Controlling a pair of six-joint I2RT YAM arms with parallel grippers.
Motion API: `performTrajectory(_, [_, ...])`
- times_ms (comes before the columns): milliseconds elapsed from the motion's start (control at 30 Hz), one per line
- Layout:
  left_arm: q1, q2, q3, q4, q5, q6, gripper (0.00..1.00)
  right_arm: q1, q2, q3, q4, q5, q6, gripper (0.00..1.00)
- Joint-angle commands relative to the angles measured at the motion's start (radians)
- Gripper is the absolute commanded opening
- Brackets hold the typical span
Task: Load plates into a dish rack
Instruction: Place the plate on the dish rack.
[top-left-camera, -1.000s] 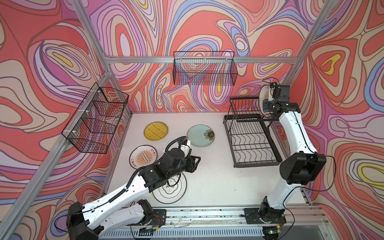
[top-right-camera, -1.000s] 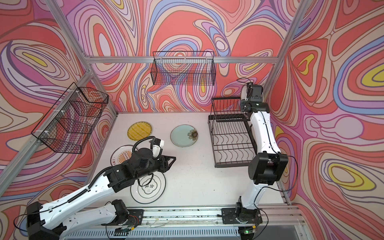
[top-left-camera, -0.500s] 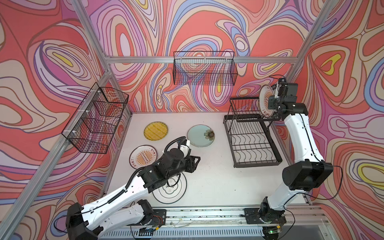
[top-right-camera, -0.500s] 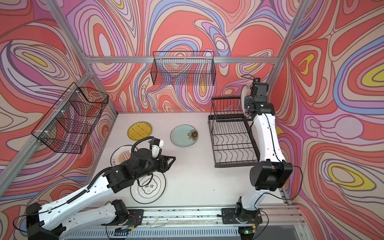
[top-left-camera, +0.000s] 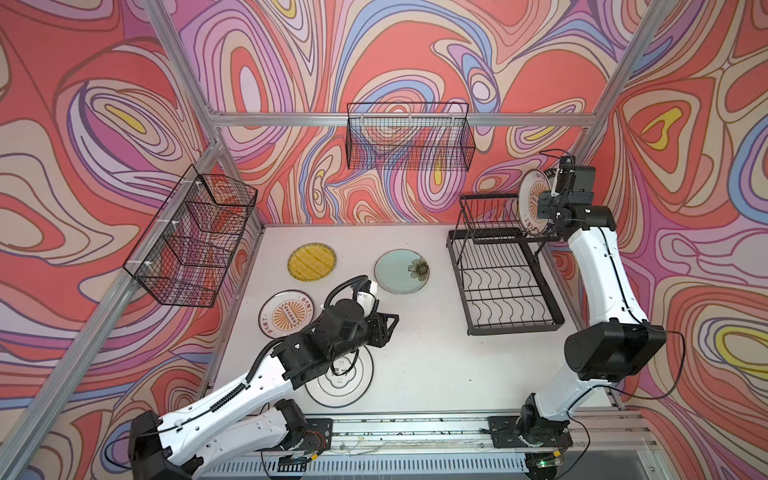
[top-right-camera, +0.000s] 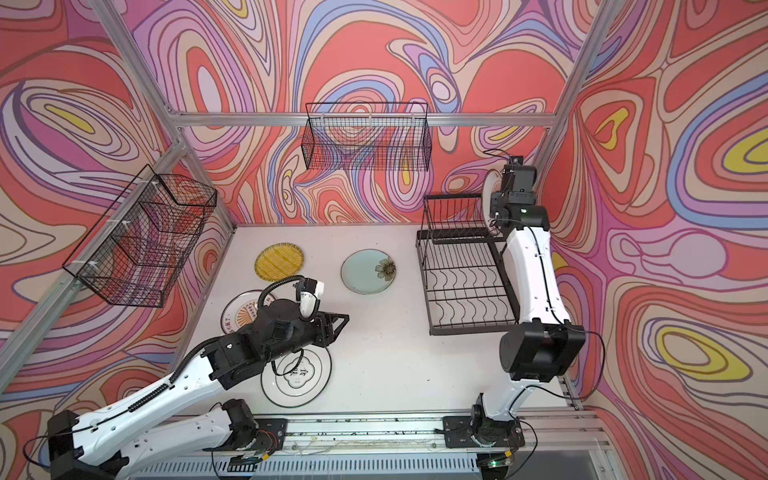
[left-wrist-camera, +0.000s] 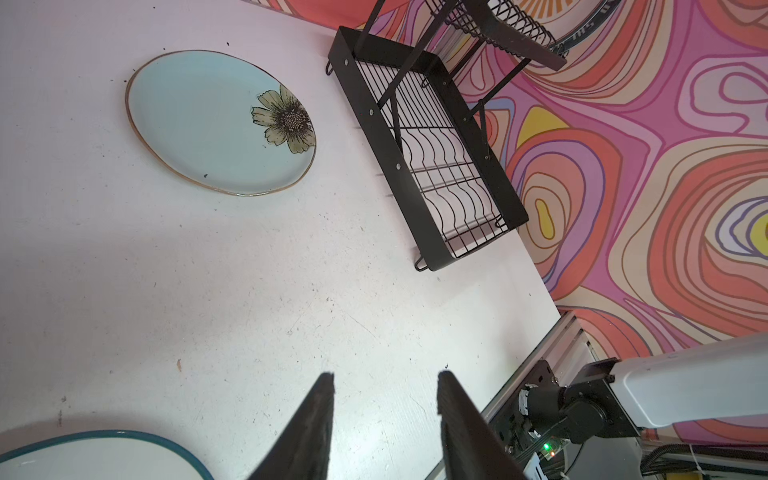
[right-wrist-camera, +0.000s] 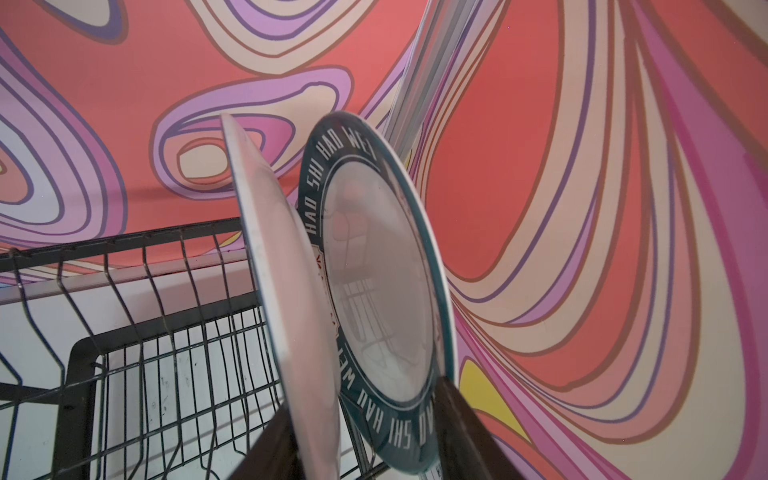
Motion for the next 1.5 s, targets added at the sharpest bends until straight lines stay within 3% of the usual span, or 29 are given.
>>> performTrajectory(0, [-0.008, -0.01, -0.006, 0.01, -0.025, 0.007, 0.45, -0.003, -0.03, 0.042, -0.011, 0.024, 0.017, 0.5])
performTrajectory(533, [-0.007, 0.001, 0.012, -0.027, -0.035, 0.002, 0.45, -0.003, -0.093, 0.065, -0.047, -0.12, 0.046, 0.51])
performTrajectory(900, [-0.007, 0.047, 0.034, -0.052, -0.045, -0.004, 0.45, -0.003, -0.179, 0.016, -0.058, -0.144, 0.067, 0.52])
performTrajectory(1200, [-0.007, 0.078, 0.043, -0.031, -0.044, -0.01, 0.45, -0.003, -0.343, -0.233, 0.004, -0.218, 0.157, 0.51])
performTrajectory(1467, [-0.006, 0.139, 0.058, -0.013, -0.045, -0.022, 0.46, 0.02, -0.524, -0.548, 0.143, -0.486, 0.331, 0.48])
